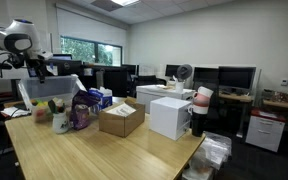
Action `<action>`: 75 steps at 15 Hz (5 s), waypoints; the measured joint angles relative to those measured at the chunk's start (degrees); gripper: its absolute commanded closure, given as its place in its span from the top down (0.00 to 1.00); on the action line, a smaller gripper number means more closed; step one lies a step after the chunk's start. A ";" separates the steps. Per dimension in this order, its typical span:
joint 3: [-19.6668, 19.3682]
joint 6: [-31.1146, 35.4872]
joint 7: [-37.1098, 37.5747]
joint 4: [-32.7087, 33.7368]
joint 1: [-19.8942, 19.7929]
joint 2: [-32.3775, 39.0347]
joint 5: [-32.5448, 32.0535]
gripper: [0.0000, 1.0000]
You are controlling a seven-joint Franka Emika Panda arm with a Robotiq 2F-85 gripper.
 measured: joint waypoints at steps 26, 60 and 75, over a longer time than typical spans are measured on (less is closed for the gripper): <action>-3.57 1.70 -31.63 -6.70 0.33 -7.06 34.88 0.05; -11.89 -6.07 -64.67 -8.71 0.17 -9.15 60.37 0.05; -10.02 -12.95 -69.07 -10.06 -6.18 -10.25 64.47 0.05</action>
